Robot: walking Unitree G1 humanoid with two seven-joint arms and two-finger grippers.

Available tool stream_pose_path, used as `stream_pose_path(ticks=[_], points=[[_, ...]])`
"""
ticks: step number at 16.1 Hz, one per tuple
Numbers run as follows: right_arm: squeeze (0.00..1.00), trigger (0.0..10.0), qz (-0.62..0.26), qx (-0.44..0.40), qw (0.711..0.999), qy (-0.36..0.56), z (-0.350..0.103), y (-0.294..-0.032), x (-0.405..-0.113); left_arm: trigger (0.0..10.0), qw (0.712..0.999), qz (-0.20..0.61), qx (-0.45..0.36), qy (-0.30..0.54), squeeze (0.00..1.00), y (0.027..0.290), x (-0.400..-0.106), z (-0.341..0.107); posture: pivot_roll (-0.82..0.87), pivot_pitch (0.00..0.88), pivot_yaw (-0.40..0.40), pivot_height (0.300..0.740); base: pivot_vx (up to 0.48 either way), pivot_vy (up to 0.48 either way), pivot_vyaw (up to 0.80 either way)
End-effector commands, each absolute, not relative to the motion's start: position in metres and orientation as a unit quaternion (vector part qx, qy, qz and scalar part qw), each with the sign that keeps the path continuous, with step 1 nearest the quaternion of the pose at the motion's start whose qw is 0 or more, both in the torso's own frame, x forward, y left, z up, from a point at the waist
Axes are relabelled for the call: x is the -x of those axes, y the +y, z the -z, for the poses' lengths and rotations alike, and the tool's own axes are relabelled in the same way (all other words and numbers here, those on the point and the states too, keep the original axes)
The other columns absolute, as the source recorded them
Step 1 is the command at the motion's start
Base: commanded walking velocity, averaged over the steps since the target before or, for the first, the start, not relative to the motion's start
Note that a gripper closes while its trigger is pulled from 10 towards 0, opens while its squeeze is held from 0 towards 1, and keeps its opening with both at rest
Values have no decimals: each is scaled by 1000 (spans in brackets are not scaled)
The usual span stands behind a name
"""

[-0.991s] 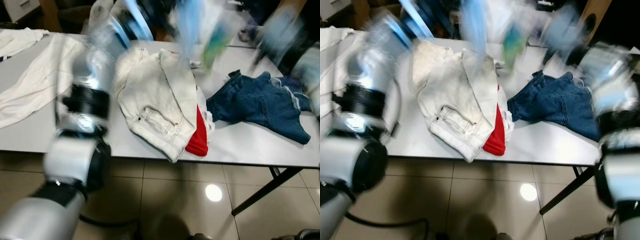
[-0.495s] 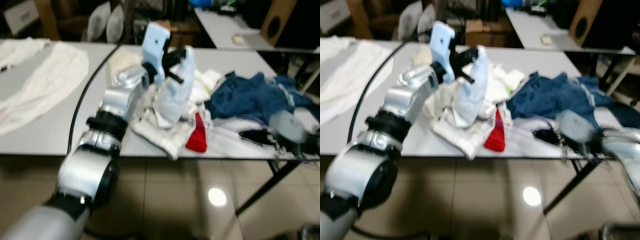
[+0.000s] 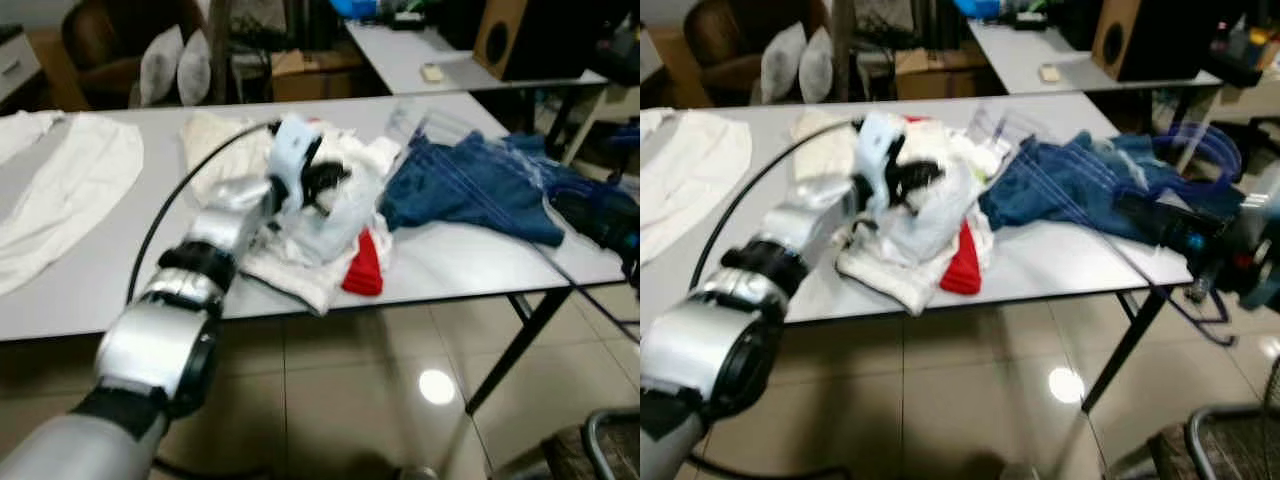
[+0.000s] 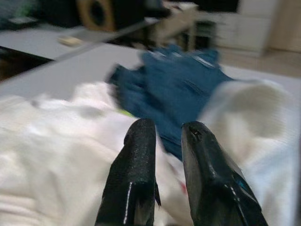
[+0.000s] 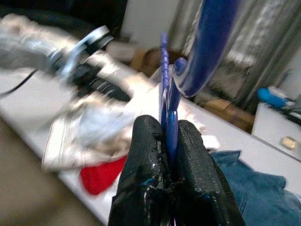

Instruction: Hang hanger

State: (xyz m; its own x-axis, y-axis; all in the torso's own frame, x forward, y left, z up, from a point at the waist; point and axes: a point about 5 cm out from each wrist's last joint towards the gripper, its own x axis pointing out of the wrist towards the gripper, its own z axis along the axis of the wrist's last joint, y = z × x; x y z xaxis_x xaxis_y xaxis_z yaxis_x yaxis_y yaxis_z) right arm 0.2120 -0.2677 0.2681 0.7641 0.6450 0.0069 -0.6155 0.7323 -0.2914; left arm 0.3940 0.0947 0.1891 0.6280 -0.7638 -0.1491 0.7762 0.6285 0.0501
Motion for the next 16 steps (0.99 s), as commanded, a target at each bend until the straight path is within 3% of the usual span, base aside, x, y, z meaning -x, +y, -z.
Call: stream_pose_path(ticks=[1,4,6,8,9,10,11,12,13,14,16], points=[[0,10000,-289,110,948,-68,-269,-264,-217,10000,881,456,-94,76,1000,112,-391,-191,-305,0,82,740,0,0,0],[0,10000,-231,64,969,-64,-252,-252,-230,10000,857,474,-164,117,1000,147,-381,-184,-293,0,81,740,0,0,0],[0,10000,-186,18,980,-71,-244,-240,-239,10000,856,493,-130,89,1000,162,-372,-192,-281,0,93,740,0,0,0],[0,10000,-152,-17,984,-89,-241,-231,-246,10000,886,461,-41,-16,1000,169,-369,-209,-280,0,102,740,0,0,0],[0,10000,-126,-39,986,-101,-237,-222,-248,10000,916,395,29,-66,1000,176,-364,-211,-276,0,108,740,0,0,0],[0,10000,-122,-44,986,-102,-235,-218,-248,10000,925,370,38,-72,1000,177,-362,-209,-273,0,113,740,0,0,0],[0,10000,-109,-54,988,-93,-228,-209,-250,10000,936,337,44,-91,878,175,-351,-203,-265,0,116,740,0,0,0],[0,10000,-105,-57,989,-90,-226,-205,-251,10000,940,325,35,-102,878,173,-347,-202,-262,0,115,740,0,0,0],[0,10000,-97,-58,990,-84,-221,-199,-252,10000,954,278,30,-104,0,172,-342,-196,-258,0,113,740,0,0,0],[0,10000,-58,-36,995,-75,-212,-198,-252,10000,977,194,7,-88,0,175,-338,-183,-234,0,82,740,0,0,0],[0,10000,6,-29,998,-54,-193,-198,-247,10000,989,141,-24,-46,0,171,-319,-163,-209,0,48,740,0,364,0]])
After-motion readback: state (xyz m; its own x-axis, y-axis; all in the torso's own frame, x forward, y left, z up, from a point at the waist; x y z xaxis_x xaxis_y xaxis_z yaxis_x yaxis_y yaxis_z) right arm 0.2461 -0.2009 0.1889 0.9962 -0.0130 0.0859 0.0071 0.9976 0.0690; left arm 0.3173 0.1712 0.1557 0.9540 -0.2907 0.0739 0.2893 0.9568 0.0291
